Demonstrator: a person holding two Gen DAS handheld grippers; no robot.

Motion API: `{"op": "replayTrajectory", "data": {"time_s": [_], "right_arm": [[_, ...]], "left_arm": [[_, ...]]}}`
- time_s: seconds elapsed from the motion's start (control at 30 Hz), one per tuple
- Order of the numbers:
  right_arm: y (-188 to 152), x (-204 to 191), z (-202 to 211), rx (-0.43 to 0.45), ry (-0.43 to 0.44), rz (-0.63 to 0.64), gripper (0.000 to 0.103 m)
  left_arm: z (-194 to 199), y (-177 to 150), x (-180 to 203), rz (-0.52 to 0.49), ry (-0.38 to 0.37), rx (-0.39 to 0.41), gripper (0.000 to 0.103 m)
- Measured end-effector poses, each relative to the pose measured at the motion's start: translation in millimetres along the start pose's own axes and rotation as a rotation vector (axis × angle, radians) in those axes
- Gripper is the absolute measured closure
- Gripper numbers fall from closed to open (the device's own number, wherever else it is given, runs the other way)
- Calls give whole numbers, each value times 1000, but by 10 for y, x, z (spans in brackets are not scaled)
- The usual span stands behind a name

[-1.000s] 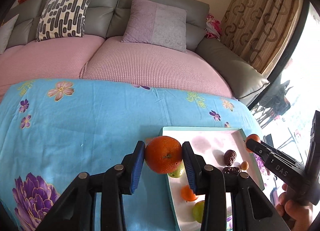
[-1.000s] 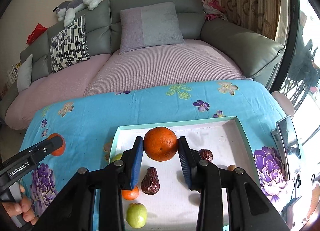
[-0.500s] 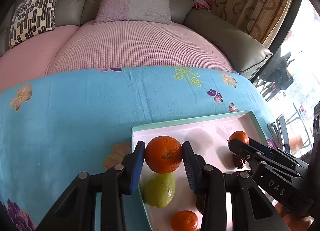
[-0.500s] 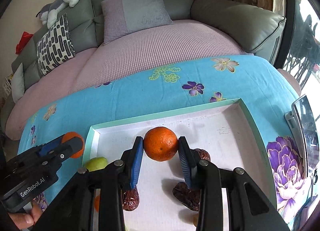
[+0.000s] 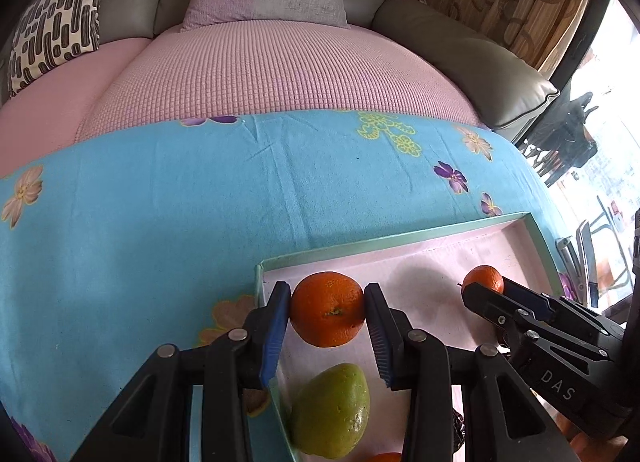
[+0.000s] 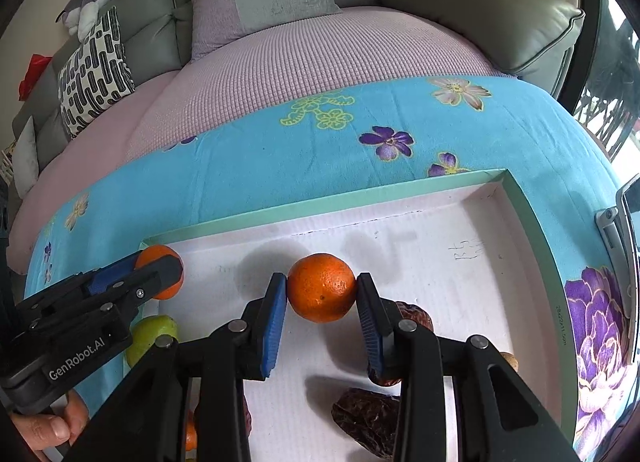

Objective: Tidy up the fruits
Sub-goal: 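Carry the orange into the tray while the right gripper carries its orange there, open both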

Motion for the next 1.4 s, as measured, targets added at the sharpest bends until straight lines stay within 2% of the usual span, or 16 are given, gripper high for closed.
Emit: {"op": "replayTrajectory", "data": {"time_s": [0.73, 0.93, 1.1, 1.17, 1.3, 1.33, 1.37, 1.4], "right_arm": [[-32, -16, -63, -15, -23, 16, 66], [-34, -20, -60, -14, -27, 19, 65], [-45, -16, -61, -10, -22, 14, 65], [-52, -13, -48, -11, -22, 12, 65], [-63, -35, -7, -5, -27, 24, 65], [-65, -38, 22, 1, -23, 24, 64], [-64, -45, 52, 6, -19, 23, 60], [-73, -55, 88, 10, -18, 26, 49]], "left_arm": [[-62, -3, 15, 34, -30, -34, 62], [53, -16, -18, 59, -26, -28, 60], [274, -64, -56, 85, -20, 8, 60], [378, -94, -95, 104, 6, 25, 49], [564, -201, -255, 159, 74, 48, 41], [605, -236, -299, 172, 99, 54, 37], [642, -279, -353, 185, 130, 59, 28], [680, -324, -407, 197, 164, 62, 24]]}}
Point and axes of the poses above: each gripper's, at about its wrist camera, not at the fingertips, and z roughly against the way its jaws point, x to its right, y to its top, the point moved 4 cm from there along -z, roughly the way its jaws point, and after that the axes turned 12 degrees about -z, right-handed, at the moved point
